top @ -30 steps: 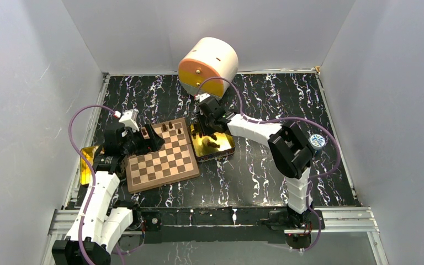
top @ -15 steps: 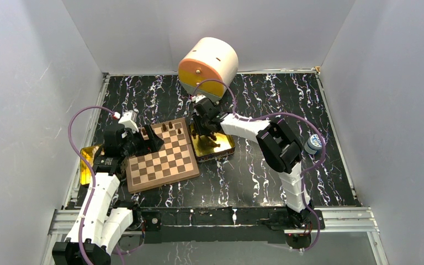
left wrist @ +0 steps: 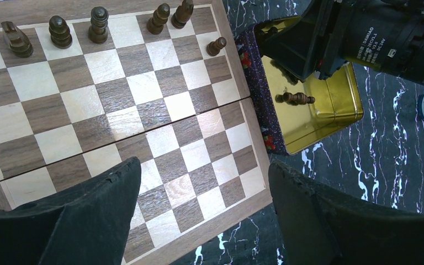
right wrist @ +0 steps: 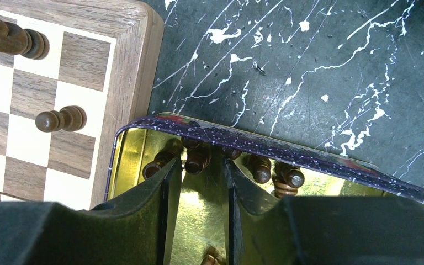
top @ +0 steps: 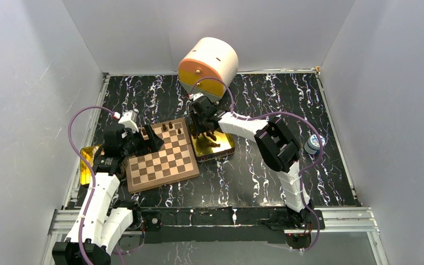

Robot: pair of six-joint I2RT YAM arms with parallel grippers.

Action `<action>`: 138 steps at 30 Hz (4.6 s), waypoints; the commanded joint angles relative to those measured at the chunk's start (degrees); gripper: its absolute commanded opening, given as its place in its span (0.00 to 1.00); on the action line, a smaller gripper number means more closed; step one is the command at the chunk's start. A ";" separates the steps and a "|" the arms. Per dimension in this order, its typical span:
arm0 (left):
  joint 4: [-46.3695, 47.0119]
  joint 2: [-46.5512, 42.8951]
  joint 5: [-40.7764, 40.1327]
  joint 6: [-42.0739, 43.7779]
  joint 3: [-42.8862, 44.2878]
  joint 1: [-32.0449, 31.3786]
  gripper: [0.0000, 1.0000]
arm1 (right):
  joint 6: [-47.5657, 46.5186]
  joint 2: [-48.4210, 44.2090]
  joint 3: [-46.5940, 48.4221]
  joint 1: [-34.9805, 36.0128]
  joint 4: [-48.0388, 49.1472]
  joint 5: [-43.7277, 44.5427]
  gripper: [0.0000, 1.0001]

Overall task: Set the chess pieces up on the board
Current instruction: Pick up the chess piece from the storage box, then place the chess piece on the chessboard, then pick up the chess piece from the chessboard.

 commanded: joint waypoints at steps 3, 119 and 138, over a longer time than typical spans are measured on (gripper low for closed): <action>0.56 -1.28 -0.72 0.04 -0.01 -0.18 0.82 | 1.45 -0.98 2.91 1.16 -0.29 1.56 0.38; -5.64 30.69 -18.75 -1.39 21.88 -18.30 0.46 | 4.09 -45.48 -30.66 13.05 -0.33 12.45 0.42; -1.21 41.26 -25.29 -1.83 21.63 -24.88 0.34 | 2.97 -49.02 -35.09 12.61 2.07 12.33 0.41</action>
